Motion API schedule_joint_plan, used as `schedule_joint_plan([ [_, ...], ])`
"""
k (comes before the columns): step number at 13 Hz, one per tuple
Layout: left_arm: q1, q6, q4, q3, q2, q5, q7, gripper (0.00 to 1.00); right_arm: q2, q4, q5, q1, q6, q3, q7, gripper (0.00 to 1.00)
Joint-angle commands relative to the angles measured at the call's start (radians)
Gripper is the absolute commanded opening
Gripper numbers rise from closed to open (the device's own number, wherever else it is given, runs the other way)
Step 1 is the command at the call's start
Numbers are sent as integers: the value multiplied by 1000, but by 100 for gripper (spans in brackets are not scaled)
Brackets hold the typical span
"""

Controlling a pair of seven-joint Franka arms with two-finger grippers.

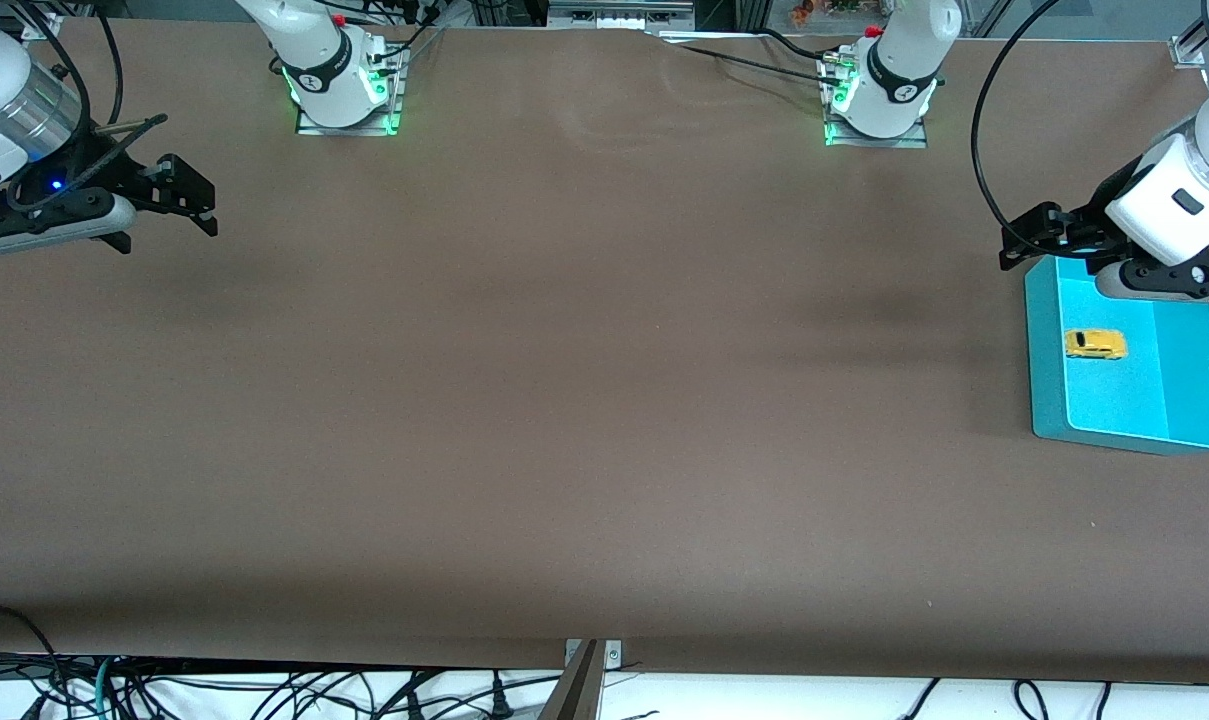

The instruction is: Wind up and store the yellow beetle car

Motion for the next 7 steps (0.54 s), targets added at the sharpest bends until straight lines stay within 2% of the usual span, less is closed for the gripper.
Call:
schedule_joint_plan([
  [1, -3, -37, 15, 11, 1, -14, -4, 100, 9, 23, 15, 0, -14, 3, 8, 100],
  [7, -5, -39, 14, 5, 2, -14, -1, 100, 11, 21, 15, 1, -19, 3, 13, 100],
])
